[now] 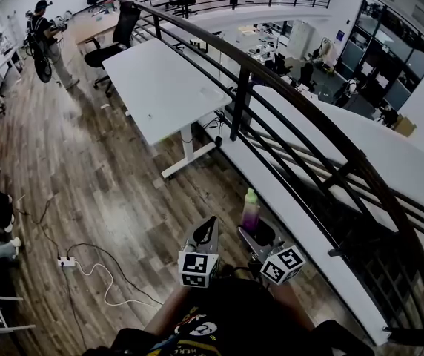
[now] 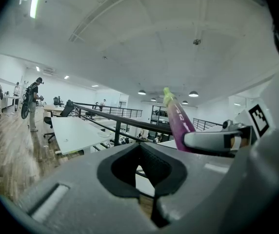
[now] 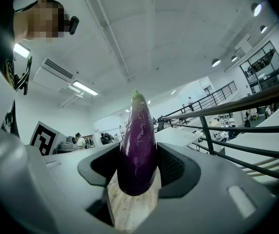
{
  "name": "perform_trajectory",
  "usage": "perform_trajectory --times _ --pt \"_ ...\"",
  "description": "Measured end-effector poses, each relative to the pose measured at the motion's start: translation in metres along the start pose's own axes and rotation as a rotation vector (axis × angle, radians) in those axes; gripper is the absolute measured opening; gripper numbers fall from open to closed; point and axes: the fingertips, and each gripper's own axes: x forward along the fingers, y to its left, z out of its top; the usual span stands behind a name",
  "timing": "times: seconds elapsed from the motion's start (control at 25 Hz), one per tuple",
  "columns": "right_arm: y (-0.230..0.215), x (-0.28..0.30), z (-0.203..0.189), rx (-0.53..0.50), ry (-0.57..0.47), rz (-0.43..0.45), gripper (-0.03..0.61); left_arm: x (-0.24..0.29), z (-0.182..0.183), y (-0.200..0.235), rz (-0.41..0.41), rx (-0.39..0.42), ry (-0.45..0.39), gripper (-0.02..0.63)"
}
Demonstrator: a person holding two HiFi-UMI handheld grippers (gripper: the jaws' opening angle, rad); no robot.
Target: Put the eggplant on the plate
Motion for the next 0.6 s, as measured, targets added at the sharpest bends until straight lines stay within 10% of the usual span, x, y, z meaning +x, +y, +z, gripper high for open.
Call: perform_trajectory --times 0.6 --pt "0.02 0.038 -0.008 0.028 0.006 0.006 0.236 -0.012 0.006 0.048 0.001 -0.013 -0.006 0.006"
